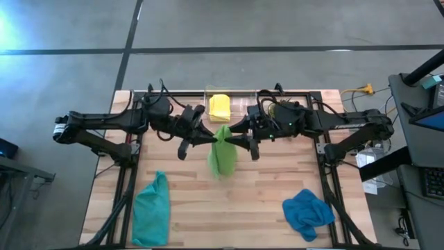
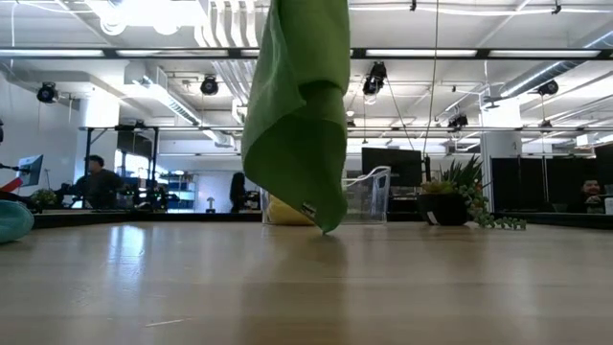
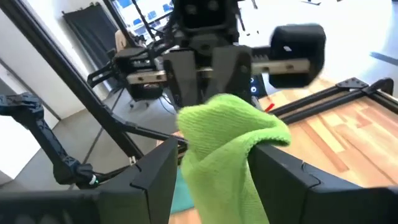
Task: Fold microfiber towels
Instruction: Fold the green microfiber towel
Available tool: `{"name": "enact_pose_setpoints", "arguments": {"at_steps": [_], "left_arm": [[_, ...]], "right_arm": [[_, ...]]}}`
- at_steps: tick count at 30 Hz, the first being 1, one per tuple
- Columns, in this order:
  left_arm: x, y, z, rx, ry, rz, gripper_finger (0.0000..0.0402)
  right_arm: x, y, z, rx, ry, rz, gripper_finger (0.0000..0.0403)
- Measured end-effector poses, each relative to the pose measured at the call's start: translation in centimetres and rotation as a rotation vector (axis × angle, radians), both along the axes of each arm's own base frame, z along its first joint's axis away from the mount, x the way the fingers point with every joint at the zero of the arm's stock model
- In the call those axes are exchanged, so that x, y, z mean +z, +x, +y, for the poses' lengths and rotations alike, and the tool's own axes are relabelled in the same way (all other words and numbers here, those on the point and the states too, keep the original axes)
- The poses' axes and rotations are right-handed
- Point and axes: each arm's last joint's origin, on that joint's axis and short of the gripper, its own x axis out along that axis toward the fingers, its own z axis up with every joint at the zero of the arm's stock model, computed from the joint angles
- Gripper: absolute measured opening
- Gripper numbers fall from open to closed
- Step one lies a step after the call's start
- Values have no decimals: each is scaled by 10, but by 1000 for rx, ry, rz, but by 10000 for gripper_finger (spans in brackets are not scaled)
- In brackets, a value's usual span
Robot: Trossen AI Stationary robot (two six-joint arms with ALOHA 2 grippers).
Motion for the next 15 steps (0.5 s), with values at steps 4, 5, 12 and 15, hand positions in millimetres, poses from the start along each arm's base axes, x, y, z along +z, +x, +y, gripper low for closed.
{"name": "enact_pose_setpoints", "arguments": {"at_steps": [4,5,12,15], "left_arm": [[2,-1,-6,26,144,-44,0],[2,-1,-7,29,174,-51,0],[1,-1,-10,29,340,-81,0],[-4,-2,-10,19,395,-51,0]], "right_arm": [[-1,0,-1,-4,0,11,187],[-1,0,-1,-4,0,13,187],[-2,0,-1,-2,0,14,187],[-2,0,-1,-1,0,14,187]]}}
